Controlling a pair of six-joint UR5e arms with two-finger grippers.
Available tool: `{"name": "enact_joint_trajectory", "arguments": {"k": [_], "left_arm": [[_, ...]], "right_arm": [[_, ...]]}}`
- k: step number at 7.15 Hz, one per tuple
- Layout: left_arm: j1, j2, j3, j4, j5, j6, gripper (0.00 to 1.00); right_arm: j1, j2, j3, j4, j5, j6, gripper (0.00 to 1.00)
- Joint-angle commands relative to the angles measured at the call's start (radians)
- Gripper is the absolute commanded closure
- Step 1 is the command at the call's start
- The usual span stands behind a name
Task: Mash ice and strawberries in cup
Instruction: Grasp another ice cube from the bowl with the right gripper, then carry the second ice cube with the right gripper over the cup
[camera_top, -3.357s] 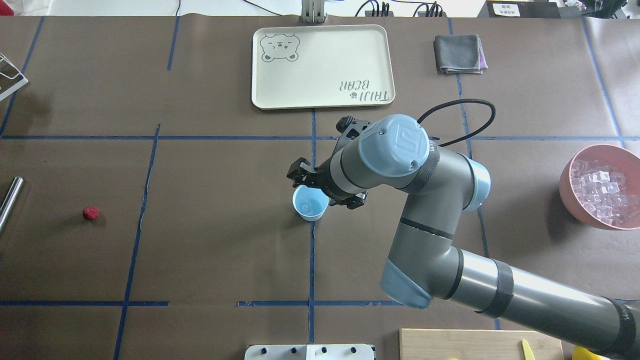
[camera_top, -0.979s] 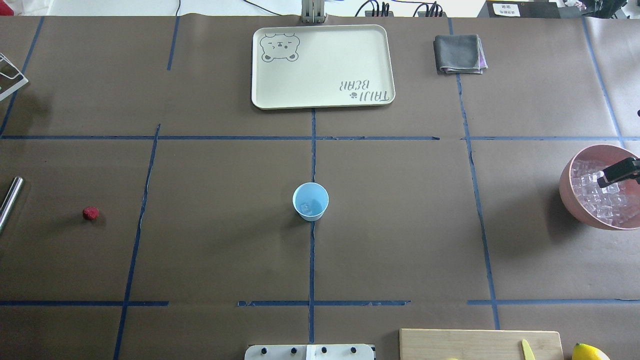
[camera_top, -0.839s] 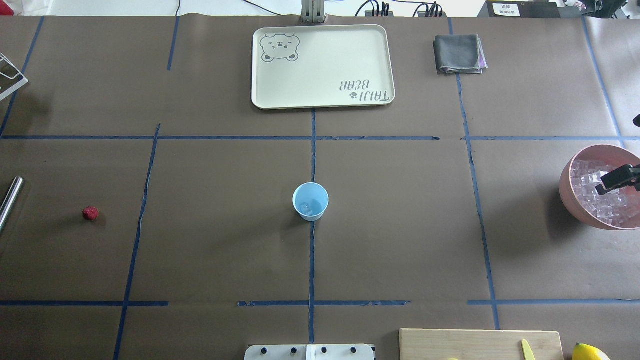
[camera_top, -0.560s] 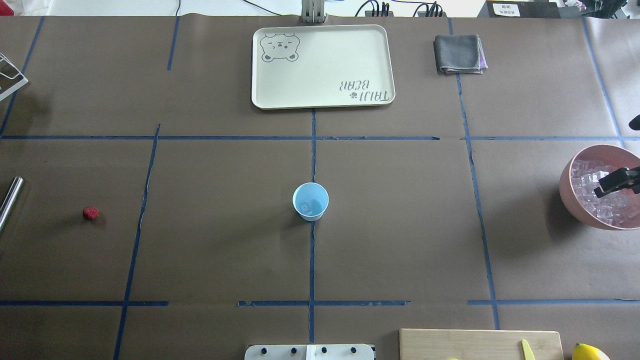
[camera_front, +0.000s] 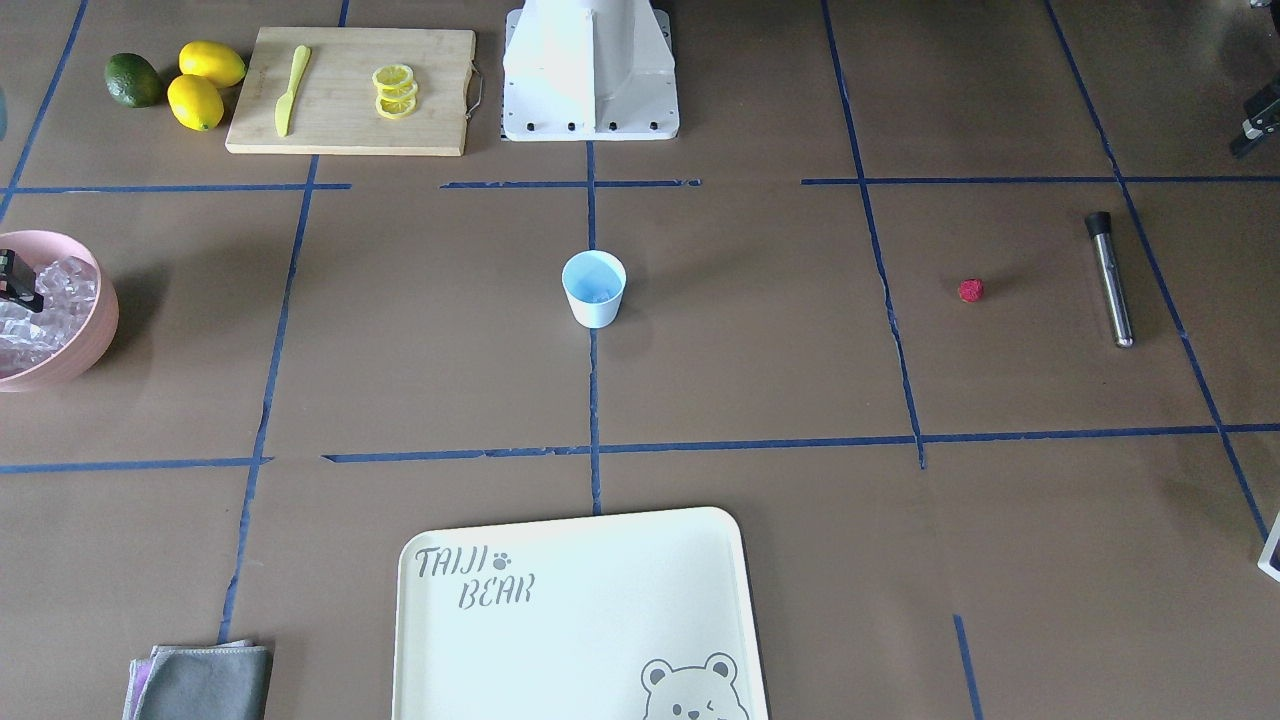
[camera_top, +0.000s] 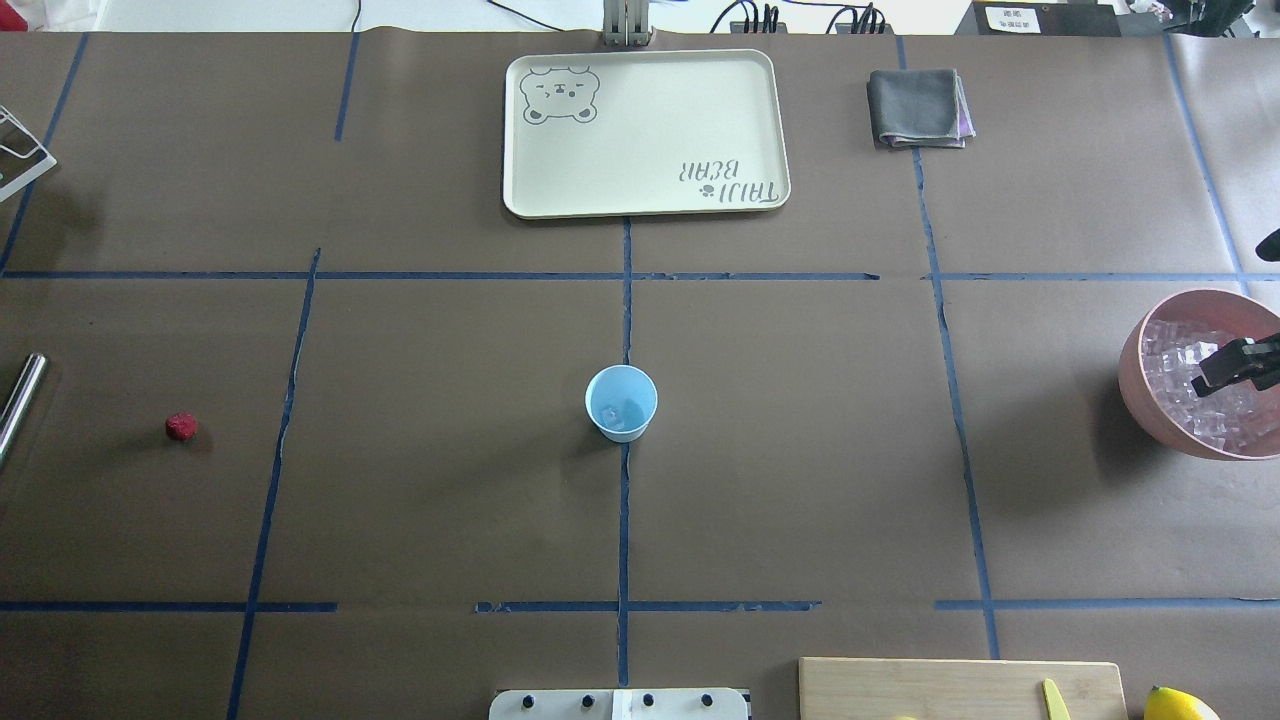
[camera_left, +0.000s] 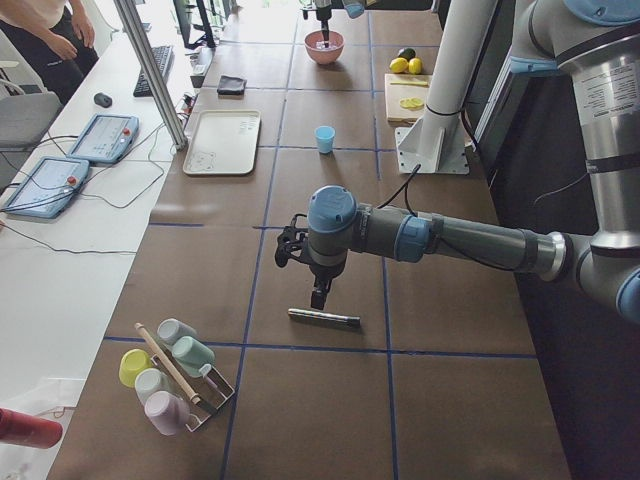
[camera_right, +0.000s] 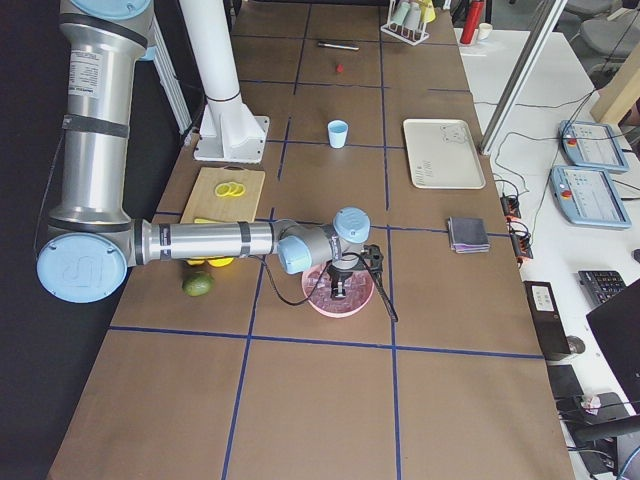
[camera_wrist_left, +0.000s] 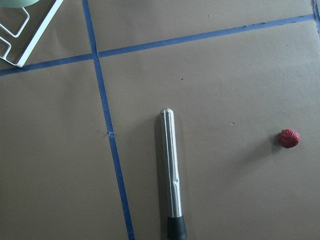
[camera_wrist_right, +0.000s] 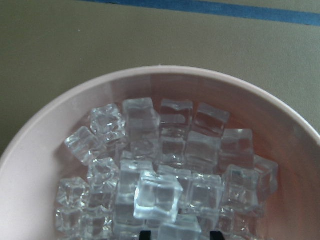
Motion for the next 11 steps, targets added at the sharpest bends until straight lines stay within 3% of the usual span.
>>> {"name": "enact_joint_trajectory", "arguments": {"k": [1,2,3,5,8,9,11], "left_arm": [[0.000,0.000,0.003,0.000,0.000,0.000,0.00],[0.000,0.000,0.000,0.000,0.000,0.000,0.00],[0.000,0.000,-0.003,0.000,0.000,0.000,0.00],[0.000,0.000,-0.003,0.000,-0.001,0.000,0.00],[0.000,0.000,0.002,0.000,0.000,0.000,0.00],[0.000,-0.001,0.005,0.000,0.000,0.002,0.00],[0.000,-0.001,0.008,0.000,0.000,0.002,0.00]], "right_arm": [[0.006,0.001,0.034,-0.005,0.011,-0.004,1.00],[0.010,-0.017,0.137,-0.045,0.024,0.002,1.00],[0.007,-0.041,0.287,-0.156,0.022,0.007,1.00],[-0.061,-0.010,0.457,-0.220,0.045,0.228,1.00],[-0.297,0.319,0.462,-0.223,0.003,0.776,1.00],[-0.418,0.419,0.447,-0.226,-0.089,0.927,1.00],[-0.619,0.692,0.259,-0.223,-0.336,1.156,1.00]]}}
